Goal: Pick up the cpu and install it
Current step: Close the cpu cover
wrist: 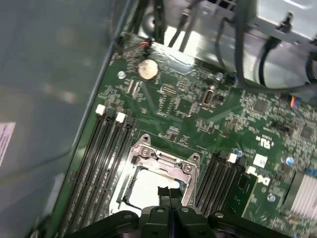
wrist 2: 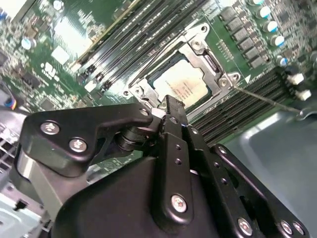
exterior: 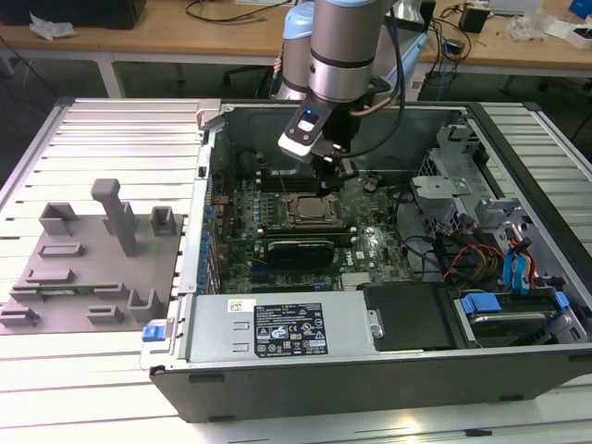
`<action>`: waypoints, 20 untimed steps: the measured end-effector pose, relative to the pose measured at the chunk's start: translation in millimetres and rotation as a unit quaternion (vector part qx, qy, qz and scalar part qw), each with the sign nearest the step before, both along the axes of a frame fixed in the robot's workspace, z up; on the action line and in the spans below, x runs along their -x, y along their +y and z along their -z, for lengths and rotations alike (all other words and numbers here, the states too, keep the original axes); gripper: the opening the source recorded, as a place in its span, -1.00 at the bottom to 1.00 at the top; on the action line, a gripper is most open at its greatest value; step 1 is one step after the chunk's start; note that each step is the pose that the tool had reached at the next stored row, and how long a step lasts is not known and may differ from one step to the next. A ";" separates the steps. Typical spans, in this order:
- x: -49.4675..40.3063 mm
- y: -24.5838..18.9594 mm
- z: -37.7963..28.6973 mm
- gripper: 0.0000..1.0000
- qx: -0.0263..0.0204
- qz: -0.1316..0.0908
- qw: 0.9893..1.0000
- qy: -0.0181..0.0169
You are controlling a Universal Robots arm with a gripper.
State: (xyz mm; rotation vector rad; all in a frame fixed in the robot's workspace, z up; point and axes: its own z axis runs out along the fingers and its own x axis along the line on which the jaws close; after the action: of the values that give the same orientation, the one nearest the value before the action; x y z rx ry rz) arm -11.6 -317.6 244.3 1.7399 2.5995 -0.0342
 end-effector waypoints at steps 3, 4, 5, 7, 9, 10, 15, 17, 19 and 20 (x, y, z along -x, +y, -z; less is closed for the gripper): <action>0.0 0.0 0.0 -0.79 0.000 -0.036 0.999 0.000; 0.0 0.0 0.0 -0.79 0.000 -0.044 0.999 0.000; 0.0 0.0 0.0 -0.79 0.000 -0.062 0.998 0.000; 0.0 0.0 0.0 -0.79 0.000 -0.098 0.995 0.000; 0.0 0.0 0.0 -0.79 0.000 -0.138 0.990 0.000; 0.0 0.0 0.0 -0.79 0.000 -0.148 0.989 0.000; 0.0 0.0 0.0 -0.79 0.000 -0.210 0.978 0.000; 0.0 0.0 0.0 -0.79 0.000 -0.228 0.974 0.000; 0.0 0.0 0.0 -0.79 0.000 -0.259 0.966 0.000; 0.0 0.0 0.0 -0.79 0.000 -0.275 0.961 0.000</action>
State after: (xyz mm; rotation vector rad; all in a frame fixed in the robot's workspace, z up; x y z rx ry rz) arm -11.6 -317.6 244.4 0.9566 2.9724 -0.0272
